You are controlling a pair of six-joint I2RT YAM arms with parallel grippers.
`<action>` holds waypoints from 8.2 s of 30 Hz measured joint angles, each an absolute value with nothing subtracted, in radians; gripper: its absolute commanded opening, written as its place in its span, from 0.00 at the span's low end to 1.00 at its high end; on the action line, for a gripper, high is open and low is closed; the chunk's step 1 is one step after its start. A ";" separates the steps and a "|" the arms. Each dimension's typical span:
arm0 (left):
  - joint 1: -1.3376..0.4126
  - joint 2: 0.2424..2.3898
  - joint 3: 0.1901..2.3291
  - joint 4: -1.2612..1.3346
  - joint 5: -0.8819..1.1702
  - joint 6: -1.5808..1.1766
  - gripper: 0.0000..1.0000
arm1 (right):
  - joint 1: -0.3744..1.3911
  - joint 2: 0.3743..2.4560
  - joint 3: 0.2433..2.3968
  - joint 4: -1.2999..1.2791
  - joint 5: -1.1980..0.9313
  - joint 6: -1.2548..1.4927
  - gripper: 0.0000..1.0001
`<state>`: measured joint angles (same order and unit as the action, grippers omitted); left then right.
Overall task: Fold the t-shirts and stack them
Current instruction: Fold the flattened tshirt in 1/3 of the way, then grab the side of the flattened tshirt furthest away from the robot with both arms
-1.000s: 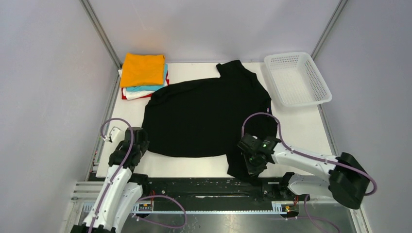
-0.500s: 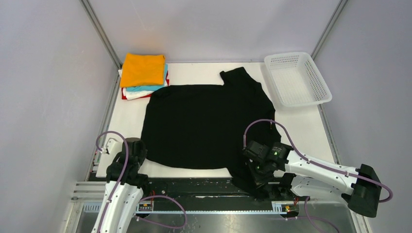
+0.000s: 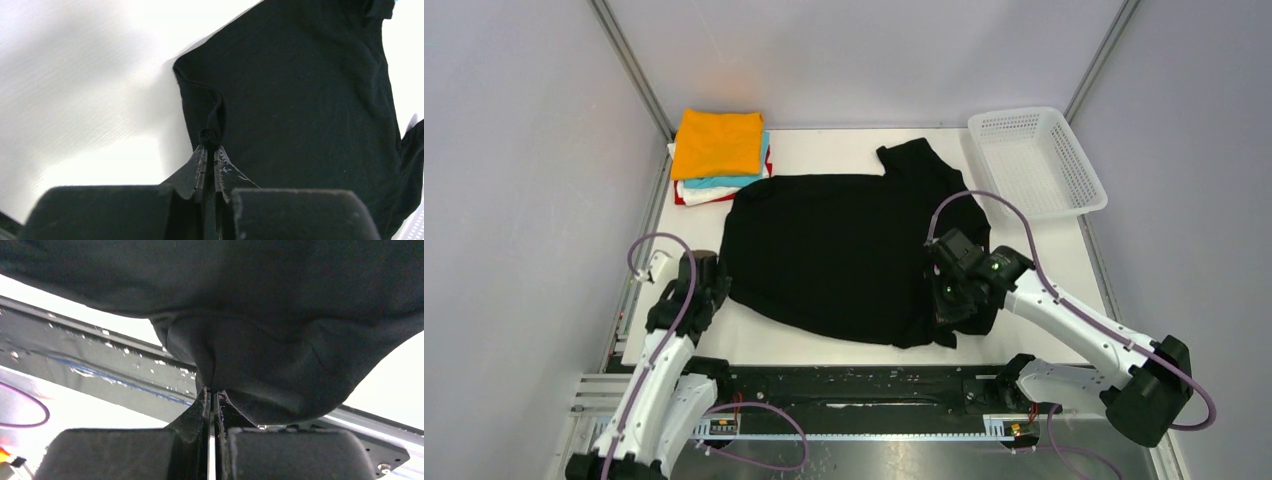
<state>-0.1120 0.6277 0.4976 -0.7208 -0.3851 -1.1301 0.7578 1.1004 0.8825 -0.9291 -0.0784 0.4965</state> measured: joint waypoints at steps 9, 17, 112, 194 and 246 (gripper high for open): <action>-0.111 0.851 0.599 -0.557 -0.395 -1.113 0.00 | 0.580 1.189 1.019 -0.870 -0.044 0.441 0.00; -0.093 1.032 0.676 -0.472 -0.421 -1.096 0.00 | 0.457 1.339 1.136 -0.817 -0.052 0.406 0.00; -0.090 0.722 0.336 -0.572 0.038 -1.019 0.99 | 0.439 1.285 0.603 -0.373 -0.256 0.535 0.99; 0.043 1.988 1.388 -0.646 -0.241 -0.736 0.00 | 0.214 1.978 1.582 -0.241 -0.126 0.416 0.99; 0.035 1.813 1.227 -0.604 -0.169 -0.681 0.00 | 0.287 2.605 2.426 -0.942 0.045 0.249 0.00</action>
